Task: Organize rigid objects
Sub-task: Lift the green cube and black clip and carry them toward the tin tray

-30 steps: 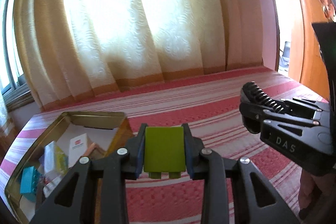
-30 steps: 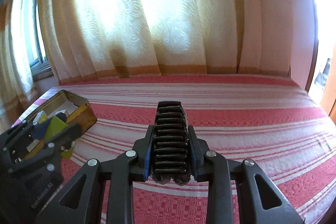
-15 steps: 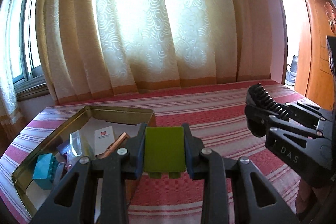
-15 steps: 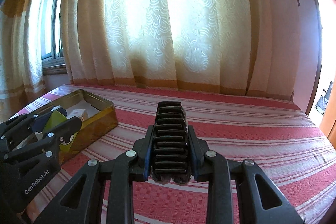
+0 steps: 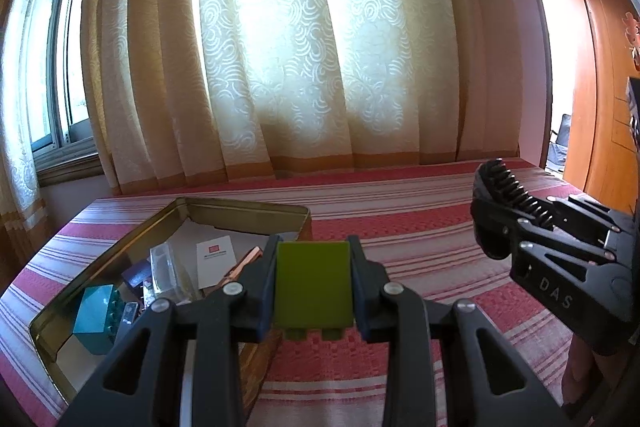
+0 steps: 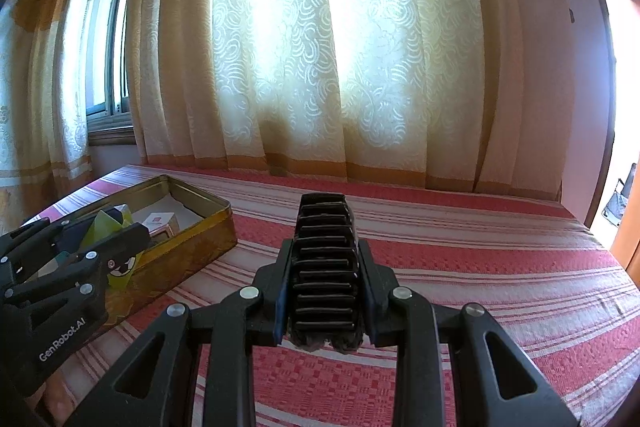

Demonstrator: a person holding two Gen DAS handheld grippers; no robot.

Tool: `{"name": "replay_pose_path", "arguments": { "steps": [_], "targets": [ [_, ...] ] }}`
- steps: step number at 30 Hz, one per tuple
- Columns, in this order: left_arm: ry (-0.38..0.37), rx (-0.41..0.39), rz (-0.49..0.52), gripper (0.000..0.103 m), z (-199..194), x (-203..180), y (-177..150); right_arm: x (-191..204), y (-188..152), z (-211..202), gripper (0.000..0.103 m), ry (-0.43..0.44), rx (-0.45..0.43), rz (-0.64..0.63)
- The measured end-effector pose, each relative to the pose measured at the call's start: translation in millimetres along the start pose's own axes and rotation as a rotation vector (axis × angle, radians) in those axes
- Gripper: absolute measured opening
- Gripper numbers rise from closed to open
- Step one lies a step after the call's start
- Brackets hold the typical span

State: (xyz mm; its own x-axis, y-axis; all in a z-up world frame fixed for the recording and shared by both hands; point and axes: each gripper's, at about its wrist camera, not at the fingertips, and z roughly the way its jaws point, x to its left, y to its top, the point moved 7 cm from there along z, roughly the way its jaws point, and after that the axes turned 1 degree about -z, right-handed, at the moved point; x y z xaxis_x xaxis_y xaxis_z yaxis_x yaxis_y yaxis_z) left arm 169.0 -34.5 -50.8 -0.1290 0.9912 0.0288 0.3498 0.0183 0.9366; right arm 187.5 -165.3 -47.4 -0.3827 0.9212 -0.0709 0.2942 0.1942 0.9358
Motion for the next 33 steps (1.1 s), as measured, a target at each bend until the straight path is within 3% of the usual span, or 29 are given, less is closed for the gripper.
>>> {"name": "replay_pose_path", "arguments": {
  "steps": [33],
  "targets": [
    [0.014,-0.034,-0.031,0.03,-21,29,-4,33,2,-18,0.031,0.053,-0.062,-0.028]
  ]
}}
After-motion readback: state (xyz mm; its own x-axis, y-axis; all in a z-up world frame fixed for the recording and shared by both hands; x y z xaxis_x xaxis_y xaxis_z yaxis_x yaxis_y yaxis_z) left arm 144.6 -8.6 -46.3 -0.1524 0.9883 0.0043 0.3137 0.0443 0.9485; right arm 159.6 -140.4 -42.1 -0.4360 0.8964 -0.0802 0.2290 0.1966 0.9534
